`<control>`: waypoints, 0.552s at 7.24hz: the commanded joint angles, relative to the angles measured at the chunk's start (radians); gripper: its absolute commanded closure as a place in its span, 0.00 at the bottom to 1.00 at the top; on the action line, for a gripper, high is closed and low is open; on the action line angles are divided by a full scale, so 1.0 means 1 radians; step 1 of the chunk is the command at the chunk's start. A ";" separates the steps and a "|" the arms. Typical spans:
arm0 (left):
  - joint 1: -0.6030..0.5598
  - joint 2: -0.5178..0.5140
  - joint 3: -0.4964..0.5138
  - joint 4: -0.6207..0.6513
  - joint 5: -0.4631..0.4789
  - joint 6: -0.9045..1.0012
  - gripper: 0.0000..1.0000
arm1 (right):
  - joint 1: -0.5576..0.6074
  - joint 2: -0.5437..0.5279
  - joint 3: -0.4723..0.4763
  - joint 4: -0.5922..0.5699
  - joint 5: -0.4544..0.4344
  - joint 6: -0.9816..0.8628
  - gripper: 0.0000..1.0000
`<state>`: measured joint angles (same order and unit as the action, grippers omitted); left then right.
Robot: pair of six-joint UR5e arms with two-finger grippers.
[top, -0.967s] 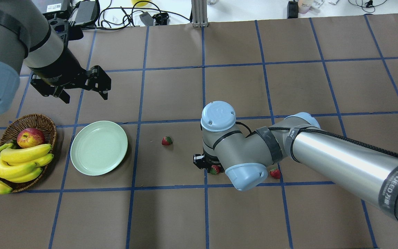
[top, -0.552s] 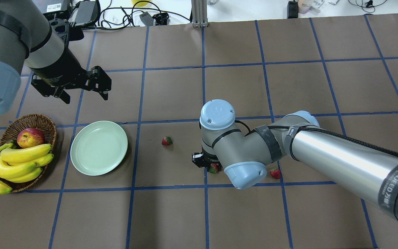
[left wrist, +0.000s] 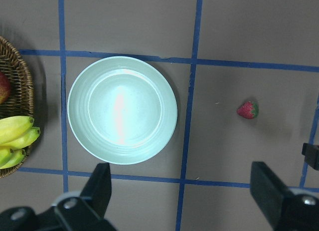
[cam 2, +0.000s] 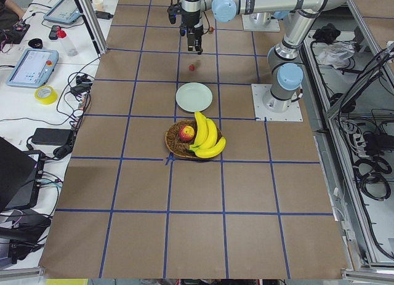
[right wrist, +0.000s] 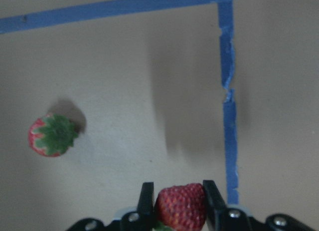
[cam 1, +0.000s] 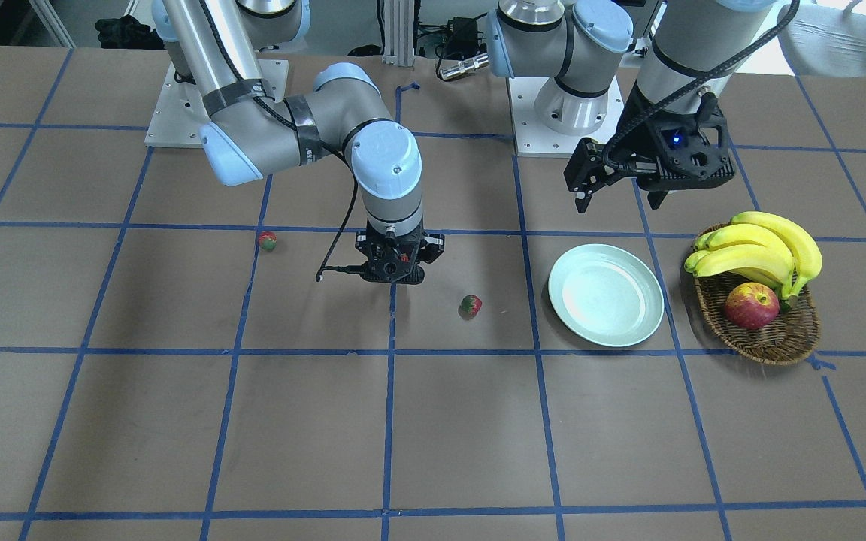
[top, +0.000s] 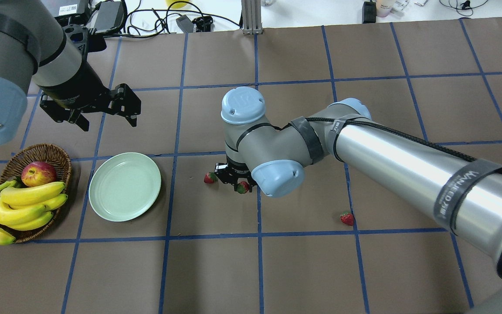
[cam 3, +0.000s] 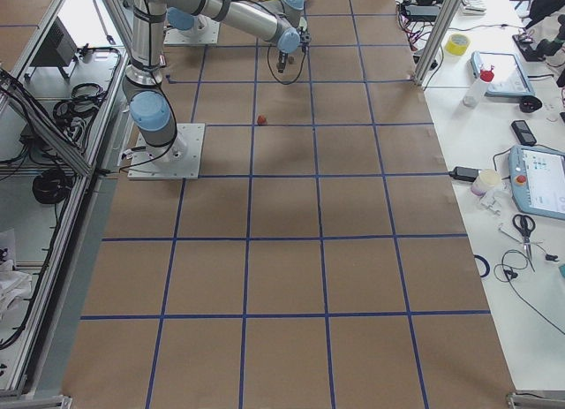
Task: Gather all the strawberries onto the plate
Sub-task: 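Carry it beside the first strawberry and open the right gripper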
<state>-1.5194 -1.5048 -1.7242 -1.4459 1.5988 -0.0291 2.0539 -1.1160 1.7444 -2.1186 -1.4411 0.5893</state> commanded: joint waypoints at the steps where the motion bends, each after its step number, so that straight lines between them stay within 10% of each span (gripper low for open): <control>1: -0.001 -0.003 0.000 0.001 0.000 0.000 0.00 | 0.012 0.068 -0.078 -0.007 0.046 0.032 0.70; 3: -0.001 -0.003 0.000 0.001 0.000 0.000 0.00 | 0.011 0.074 -0.077 -0.024 0.056 0.058 0.00; 4: 0.001 -0.003 0.000 0.001 0.000 0.000 0.00 | 0.011 0.068 -0.074 -0.018 0.056 0.063 0.00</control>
<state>-1.5195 -1.5078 -1.7242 -1.4450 1.5984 -0.0291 2.0647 -1.0452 1.6696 -2.1394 -1.3879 0.6395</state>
